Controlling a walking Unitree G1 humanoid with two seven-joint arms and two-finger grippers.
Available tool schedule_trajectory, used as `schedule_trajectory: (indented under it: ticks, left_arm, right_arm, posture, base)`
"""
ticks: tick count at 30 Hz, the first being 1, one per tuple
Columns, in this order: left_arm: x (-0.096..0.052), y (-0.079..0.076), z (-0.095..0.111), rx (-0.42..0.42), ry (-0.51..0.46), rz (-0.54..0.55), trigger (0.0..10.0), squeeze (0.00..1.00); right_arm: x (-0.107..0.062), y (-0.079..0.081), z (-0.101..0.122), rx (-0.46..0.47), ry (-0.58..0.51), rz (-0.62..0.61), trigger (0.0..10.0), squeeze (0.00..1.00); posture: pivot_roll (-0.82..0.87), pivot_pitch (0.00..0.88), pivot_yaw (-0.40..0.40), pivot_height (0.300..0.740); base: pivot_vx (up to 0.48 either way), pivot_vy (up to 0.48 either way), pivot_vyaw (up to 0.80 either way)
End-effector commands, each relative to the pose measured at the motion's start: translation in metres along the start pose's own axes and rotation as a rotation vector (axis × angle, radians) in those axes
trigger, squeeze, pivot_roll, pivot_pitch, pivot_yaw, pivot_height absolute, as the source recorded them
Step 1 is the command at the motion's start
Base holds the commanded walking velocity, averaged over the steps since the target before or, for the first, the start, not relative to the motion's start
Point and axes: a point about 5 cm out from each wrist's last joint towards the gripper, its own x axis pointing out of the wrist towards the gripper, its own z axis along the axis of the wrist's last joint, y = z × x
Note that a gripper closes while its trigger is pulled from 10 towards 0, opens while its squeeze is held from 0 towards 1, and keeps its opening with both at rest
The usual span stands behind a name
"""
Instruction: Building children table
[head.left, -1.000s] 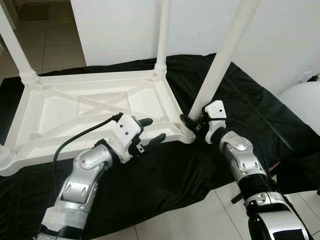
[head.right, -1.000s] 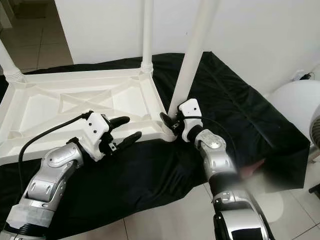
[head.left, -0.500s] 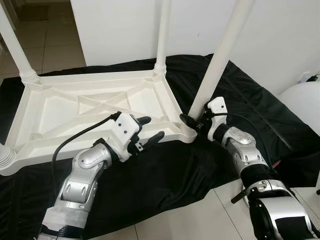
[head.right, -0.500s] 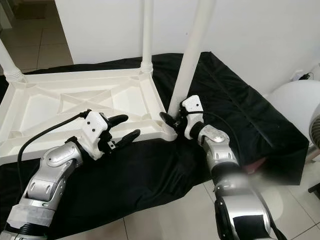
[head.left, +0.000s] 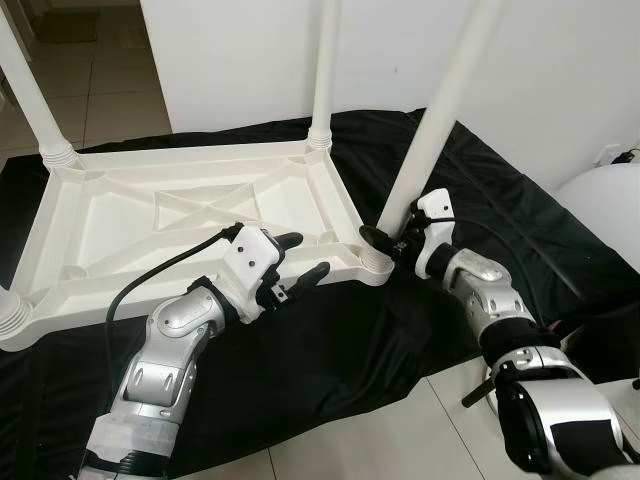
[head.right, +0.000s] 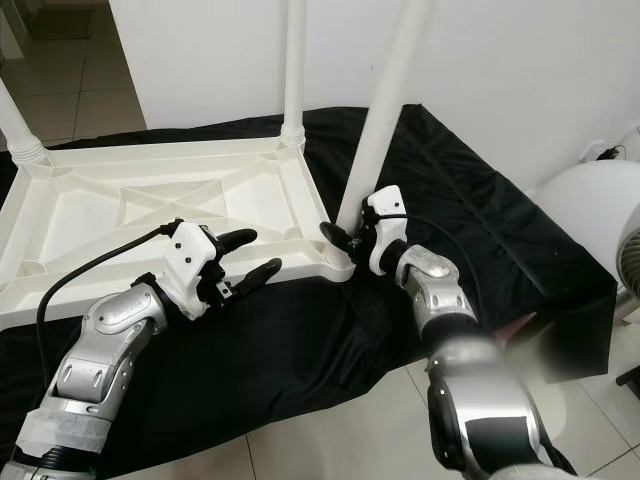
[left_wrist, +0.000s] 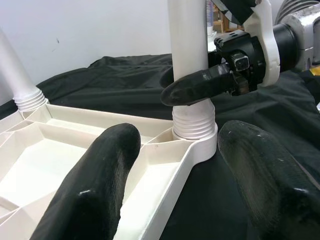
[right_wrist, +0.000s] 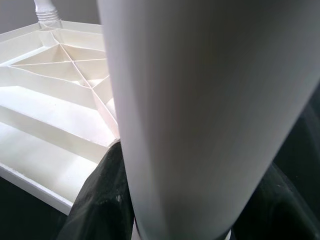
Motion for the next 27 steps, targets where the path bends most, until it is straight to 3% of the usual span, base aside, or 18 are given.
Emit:
schedule_trajectory:
  ticks: [1, 9, 17, 21, 27]
  left_arm:
    - [0.001, 0.004, 0.0, 0.009, 0.004, 0.102, 10.0, 0.0]
    - [0.0, 0.005, 0.0, 0.01, 0.007, 0.106, 10.0, 0.0]
    - [-0.002, 0.005, -0.001, 0.009, 0.008, 0.111, 10.0, 0.0]
    - [-0.002, 0.003, -0.001, 0.005, 0.009, 0.111, 10.0, 0.0]
    - [-0.003, 0.002, -0.002, 0.003, 0.01, 0.104, 10.0, 0.0]
  right_arm:
    - [-0.001, 0.0, -0.016, 0.087, 0.064, -0.019, 10.0, 0.0]
    - [0.003, 0.003, -0.017, 0.104, 0.091, -0.014, 10.0, 0.0]
    - [0.008, 0.006, -0.017, 0.083, 0.064, -0.096, 10.0, 0.0]
    - [0.017, 0.016, -0.016, 0.165, 0.009, -0.295, 10.0, 0.0]
    - [0.023, 0.026, -0.015, 0.23, -0.022, -0.41, 10.0, 0.0]
  posture:
    - [-0.02, 0.065, -0.017, 0.74]
    - [-0.02, 0.066, -0.022, 0.74]
    - [-0.01, 0.066, -0.032, 0.74]
    - [-0.01, 0.067, -0.035, 0.74]
    - [-0.01, 0.065, -0.037, 0.74]
  base:
    - [0.0, 0.0, 0.0]
    - [0.0, 0.0, 0.0]
    - [0.0, 0.0, 0.0]
    - [0.0, 0.0, 0.0]
    - [0.0, 0.0, 0.0]
